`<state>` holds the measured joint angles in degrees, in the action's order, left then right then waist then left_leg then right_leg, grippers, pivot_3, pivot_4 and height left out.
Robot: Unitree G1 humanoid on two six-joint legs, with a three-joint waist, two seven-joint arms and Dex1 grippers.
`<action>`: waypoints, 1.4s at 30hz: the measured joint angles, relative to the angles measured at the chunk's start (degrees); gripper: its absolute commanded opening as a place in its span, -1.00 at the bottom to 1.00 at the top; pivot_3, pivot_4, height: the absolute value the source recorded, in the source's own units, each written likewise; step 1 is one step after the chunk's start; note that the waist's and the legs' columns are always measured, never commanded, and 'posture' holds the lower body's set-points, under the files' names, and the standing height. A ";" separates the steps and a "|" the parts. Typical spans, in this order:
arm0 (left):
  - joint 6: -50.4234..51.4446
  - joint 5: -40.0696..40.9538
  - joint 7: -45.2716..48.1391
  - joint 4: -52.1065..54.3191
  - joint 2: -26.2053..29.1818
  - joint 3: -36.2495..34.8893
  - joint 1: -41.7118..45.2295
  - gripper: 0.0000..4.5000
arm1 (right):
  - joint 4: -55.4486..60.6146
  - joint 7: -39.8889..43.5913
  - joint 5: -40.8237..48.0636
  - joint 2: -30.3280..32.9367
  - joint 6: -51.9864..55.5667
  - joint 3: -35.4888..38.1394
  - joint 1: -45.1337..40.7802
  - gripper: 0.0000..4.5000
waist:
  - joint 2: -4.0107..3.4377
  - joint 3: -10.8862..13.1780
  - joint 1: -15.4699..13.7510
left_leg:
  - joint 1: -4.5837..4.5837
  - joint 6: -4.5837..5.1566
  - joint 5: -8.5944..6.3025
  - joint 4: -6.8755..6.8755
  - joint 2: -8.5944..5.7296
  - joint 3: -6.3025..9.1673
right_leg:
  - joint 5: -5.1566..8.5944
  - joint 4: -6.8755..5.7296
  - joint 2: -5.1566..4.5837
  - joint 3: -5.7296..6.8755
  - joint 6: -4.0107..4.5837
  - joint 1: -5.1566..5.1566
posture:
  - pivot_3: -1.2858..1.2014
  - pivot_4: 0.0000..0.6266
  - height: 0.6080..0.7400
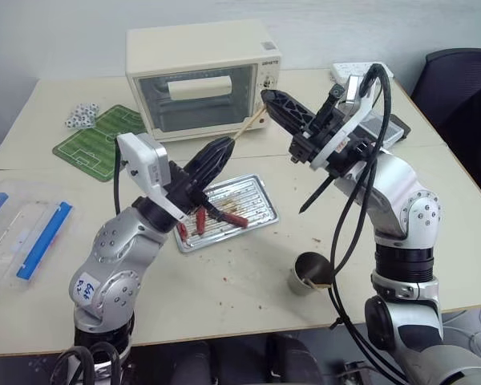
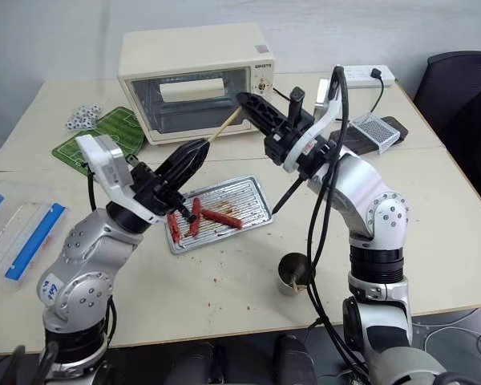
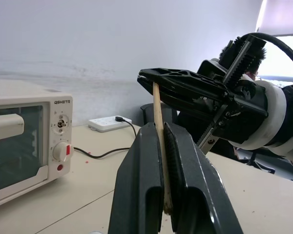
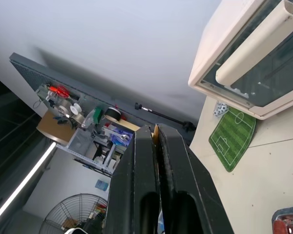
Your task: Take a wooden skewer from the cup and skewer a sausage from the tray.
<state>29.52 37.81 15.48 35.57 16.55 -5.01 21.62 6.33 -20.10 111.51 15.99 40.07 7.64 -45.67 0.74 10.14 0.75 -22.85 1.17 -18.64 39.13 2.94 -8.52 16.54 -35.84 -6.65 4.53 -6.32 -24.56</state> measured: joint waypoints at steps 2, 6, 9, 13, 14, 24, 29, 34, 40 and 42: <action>0.39 -0.01 -0.26 -0.02 0.01 0.03 0.53 -0.99 | 0.00 -0.09 0.06 0.00 -0.11 0.10 -0.11 -1.00 | 0.00 0.00 0.02 | 0.00 0.00 0.00 0.00 0.00 0.00 | 0.00 0.00 0.00 0.00 0.00 0.00 | 0.03 -0.52 1.00; 1.10 -0.11 -0.57 -0.08 0.67 0.01 1.21 -0.99 | -0.01 -0.35 0.02 0.06 -0.14 0.20 -0.24 -1.00 | 0.00 0.00 0.02 | -0.01 0.00 0.00 0.00 0.00 0.01 | 0.00 0.00 0.00 0.01 0.00 -0.01 | 0.03 -0.52 1.00; 1.38 -0.09 -0.19 -0.15 2.79 -0.29 1.82 -1.00 | -0.51 -0.38 0.02 1.48 1.10 0.18 -1.00 -0.78 | 0.00 0.00 0.04 | -0.03 0.00 0.00 0.00 0.00 0.01 | 0.00 0.00 0.00 0.00 0.00 -0.03 | 0.03 -0.52 1.00; 1.58 -0.58 0.19 -2.52 7.14 -4.52 1.76 -1.00 | -1.30 0.85 0.07 4.04 5.64 1.29 -2.50 -0.27 | -0.03 0.02 0.33 | -0.07 0.00 0.01 0.00 0.02 0.02 | 0.00 -0.01 0.01 0.02 0.00 -0.08 | 0.03 -0.52 1.00; 1.66 -0.75 0.39 -3.19 7.75 -5.48 1.56 -1.00 | -1.43 1.15 0.11 4.67 6.59 1.89 -3.31 -0.11 | -0.03 0.02 0.40 | -0.09 0.01 0.01 0.00 0.02 0.02 | 0.00 0.00 0.01 0.03 0.00 -0.08 | 0.03 -0.52 1.00; 2.79 -0.36 3.02 -4.04 15.04 -10.56 -1.29 -1.00 | -6.97 17.27 -15.81 21.74 21.05 -6.42 -13.13 0.17 | -0.10 0.06 0.91 | -0.25 0.03 0.00 -0.04 0.00 -0.04 | 0.00 0.10 -0.02 -0.01 -0.01 -0.28 | 0.03 -0.52 1.00; 6.61 2.97 6.59 -1.12 22.53 -18.51 -8.76 -1.00 | -8.85 42.68 -45.55 29.08 20.40 -23.70 -20.43 0.70 | -0.09 0.06 1.14 | -0.30 -0.05 0.00 -0.06 0.12 -0.11 | 0.04 0.17 0.06 0.00 0.07 -0.51 | 0.03 -0.52 1.00; 9.95 6.61 10.73 2.24 27.78 -28.90 -18.47 -1.00 | -14.55 60.38 -65.49 27.26 15.33 -37.09 -24.98 0.70 | -0.10 0.07 1.06 | -0.47 -0.07 0.02 -0.04 0.07 -0.27 | 0.04 -0.07 -0.04 -0.11 0.07 -0.81 | 0.03 -0.52 1.00; 11.76 9.64 12.00 5.27 29.06 -35.60 -24.48 -1.00 | -21.61 71.70 -79.54 18.34 12.05 -43.46 -29.88 0.70 | -0.10 0.07 1.00 | -0.46 -0.12 0.02 -0.03 0.07 -0.26 | 0.03 -0.08 -0.07 -0.10 0.13 -0.82 | 0.03 -0.52 1.00; 11.76 9.81 11.64 5.55 29.06 -35.62 -24.59 -1.00 | -23.37 73.54 -82.66 15.30 11.68 -44.19 -30.32 0.70 | -0.10 0.07 1.00 | -0.46 -0.14 0.03 -0.03 0.07 -0.25 | 0.01 -0.13 -0.08 -0.10 0.17 -0.83 | 0.03 -0.52 1.00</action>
<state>41.28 47.62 27.12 41.11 45.61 -40.62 -2.97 -17.04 53.44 28.85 31.29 51.75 -36.55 -75.99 0.64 10.21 1.75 -23.32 1.03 -18.61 39.10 3.00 -8.78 16.55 -35.97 -6.74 4.43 -6.15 -25.39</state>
